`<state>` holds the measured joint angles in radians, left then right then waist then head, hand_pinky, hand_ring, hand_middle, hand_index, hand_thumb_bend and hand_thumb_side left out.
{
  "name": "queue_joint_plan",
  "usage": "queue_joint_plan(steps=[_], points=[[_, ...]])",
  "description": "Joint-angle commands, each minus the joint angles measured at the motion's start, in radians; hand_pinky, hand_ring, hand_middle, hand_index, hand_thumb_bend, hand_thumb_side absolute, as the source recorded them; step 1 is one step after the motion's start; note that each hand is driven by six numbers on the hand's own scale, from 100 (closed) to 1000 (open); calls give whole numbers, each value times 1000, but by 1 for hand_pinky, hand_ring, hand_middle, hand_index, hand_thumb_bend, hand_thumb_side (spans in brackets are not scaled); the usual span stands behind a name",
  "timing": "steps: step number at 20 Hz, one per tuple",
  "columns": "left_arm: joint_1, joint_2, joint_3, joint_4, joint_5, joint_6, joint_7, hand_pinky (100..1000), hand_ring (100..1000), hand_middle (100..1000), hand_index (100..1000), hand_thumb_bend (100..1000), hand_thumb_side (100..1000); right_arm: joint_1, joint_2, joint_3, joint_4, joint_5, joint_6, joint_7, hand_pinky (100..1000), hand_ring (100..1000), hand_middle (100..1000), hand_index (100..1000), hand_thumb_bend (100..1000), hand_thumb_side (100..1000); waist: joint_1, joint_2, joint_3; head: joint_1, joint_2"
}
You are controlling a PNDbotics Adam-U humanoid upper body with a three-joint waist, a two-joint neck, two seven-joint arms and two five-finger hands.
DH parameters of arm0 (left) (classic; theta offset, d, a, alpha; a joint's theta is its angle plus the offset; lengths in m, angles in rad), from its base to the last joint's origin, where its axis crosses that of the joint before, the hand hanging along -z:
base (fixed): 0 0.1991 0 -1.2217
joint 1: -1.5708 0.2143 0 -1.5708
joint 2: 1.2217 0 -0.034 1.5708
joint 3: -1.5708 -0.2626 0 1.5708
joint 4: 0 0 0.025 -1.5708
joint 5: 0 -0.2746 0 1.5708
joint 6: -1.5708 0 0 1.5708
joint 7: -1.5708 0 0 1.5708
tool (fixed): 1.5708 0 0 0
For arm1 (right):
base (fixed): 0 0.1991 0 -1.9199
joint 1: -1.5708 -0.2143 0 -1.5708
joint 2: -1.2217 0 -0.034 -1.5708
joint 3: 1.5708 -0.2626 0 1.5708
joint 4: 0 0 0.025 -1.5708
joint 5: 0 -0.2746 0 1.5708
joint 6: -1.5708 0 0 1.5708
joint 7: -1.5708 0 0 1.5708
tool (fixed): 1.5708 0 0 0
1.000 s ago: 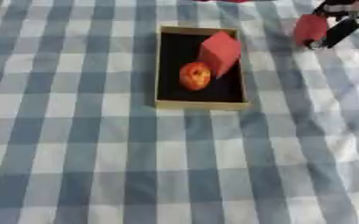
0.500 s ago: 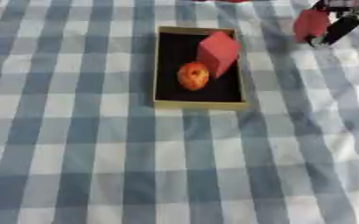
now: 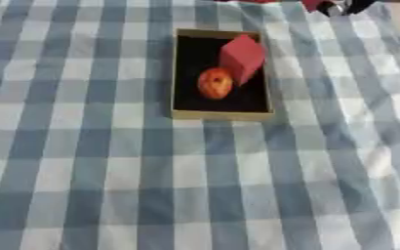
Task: Pick up objects on the table and place them in the box.
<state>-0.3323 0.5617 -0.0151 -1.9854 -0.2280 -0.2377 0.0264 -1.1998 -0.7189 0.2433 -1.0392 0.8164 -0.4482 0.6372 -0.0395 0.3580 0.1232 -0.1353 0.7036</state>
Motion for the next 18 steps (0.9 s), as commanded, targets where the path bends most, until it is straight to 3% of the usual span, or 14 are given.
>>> queue_joint_plan(steps=[1,10,18], points=[[-14,8,4,-15,12,-4,-5,732,802,684,632,100,528,-52,41,27,-40,-49,2,48,589,731,709,674,100,313,0,-32,4,-14,12],[-31,-8,4,-15,30,-3,-11,733,803,685,632,100,535,-105,250,40,91,-24,-6,123,555,717,694,669,100,279,-13,-47,33,-62,29],[-39,-15,5,-15,37,-1,-14,733,803,686,632,100,538,-104,323,25,175,26,-34,139,557,717,691,667,100,278,-23,-49,48,-76,36]])
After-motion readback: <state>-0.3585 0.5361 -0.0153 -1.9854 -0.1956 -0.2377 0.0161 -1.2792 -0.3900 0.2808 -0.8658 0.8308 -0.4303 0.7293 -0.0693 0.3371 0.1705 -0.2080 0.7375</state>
